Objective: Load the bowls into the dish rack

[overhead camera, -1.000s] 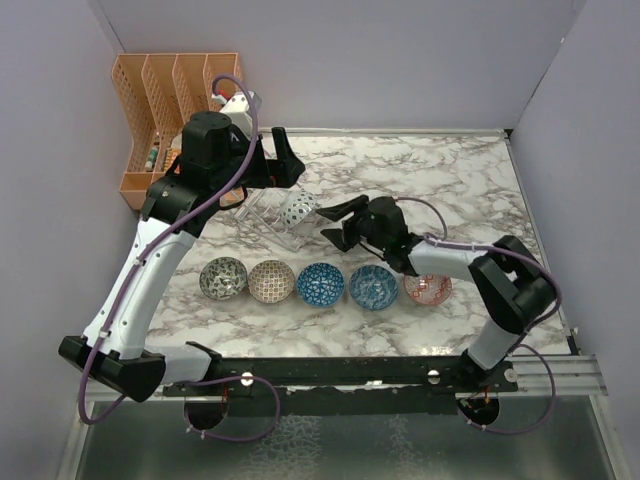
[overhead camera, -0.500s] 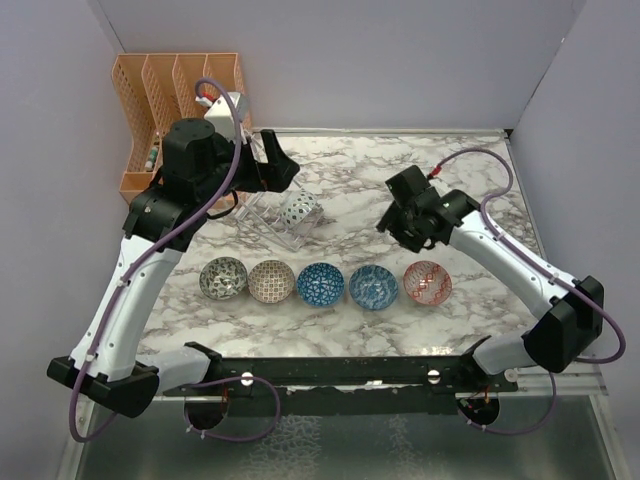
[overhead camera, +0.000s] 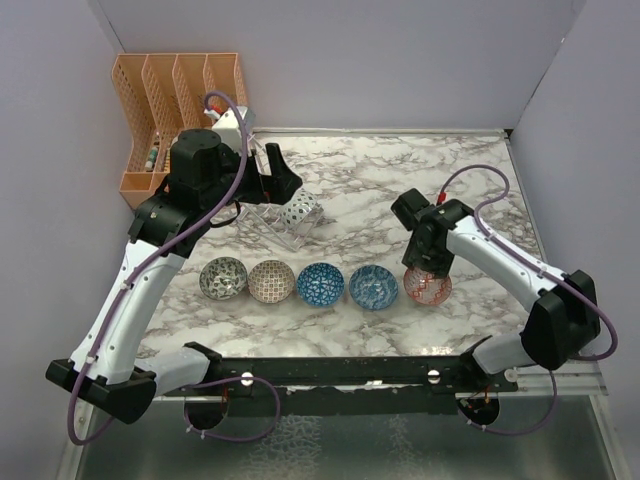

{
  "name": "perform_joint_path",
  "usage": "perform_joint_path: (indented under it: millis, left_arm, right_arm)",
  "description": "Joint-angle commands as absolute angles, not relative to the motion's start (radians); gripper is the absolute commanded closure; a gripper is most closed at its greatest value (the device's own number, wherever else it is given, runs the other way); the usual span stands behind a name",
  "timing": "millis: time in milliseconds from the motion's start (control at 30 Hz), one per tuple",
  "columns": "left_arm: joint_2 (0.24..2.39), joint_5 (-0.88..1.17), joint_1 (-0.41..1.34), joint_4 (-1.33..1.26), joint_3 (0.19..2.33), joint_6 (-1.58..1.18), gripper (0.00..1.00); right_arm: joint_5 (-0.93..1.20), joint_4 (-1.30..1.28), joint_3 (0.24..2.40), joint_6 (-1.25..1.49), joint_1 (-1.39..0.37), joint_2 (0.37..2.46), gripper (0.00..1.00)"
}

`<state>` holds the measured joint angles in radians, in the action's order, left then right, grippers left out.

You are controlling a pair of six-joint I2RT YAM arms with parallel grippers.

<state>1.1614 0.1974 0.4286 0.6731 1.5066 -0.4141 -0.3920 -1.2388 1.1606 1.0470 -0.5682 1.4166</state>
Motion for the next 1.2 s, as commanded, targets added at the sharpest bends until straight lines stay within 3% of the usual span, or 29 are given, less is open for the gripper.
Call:
perform_joint_path:
  millis: [0,267,467,700,967,1167]
  left_arm:
    - [1.134,0.229,0.435,0.656,1.522,-0.426,0.01]
    - [1.136,0.227,0.434,0.660,1.525,-0.419,0.01]
    - [1.140,0.220,0.435,0.662,1.525,-0.413,0.01]
    - [1.141,0.207,0.435,0.663,1.523,-0.404,0.01]
    - [1.149,0.195,0.434,0.663,1.546,-0.398,0.01]
    - [1.155,0.161,0.436,0.673,1.604,-0.395,0.01]
  right_arm:
    - [-0.373,-1.071,1.115,0.969,-0.520,1.461,0.46]
    - [-0.243,-0.904,1.043,0.954,-0.495,1.526,0.49]
    - [-0.205,-0.863,1.025,0.964,-0.495,1.562,0.58]
    - [-0.261,-0.912,1.058,0.948,-0.495,1.559,0.99]
    - [-0.322,-0.883,1.309,0.785,-0.495,1.560,0.99]
    - [-0.078,-0.548,1.373,0.743,-0.495,1.490,0.99]
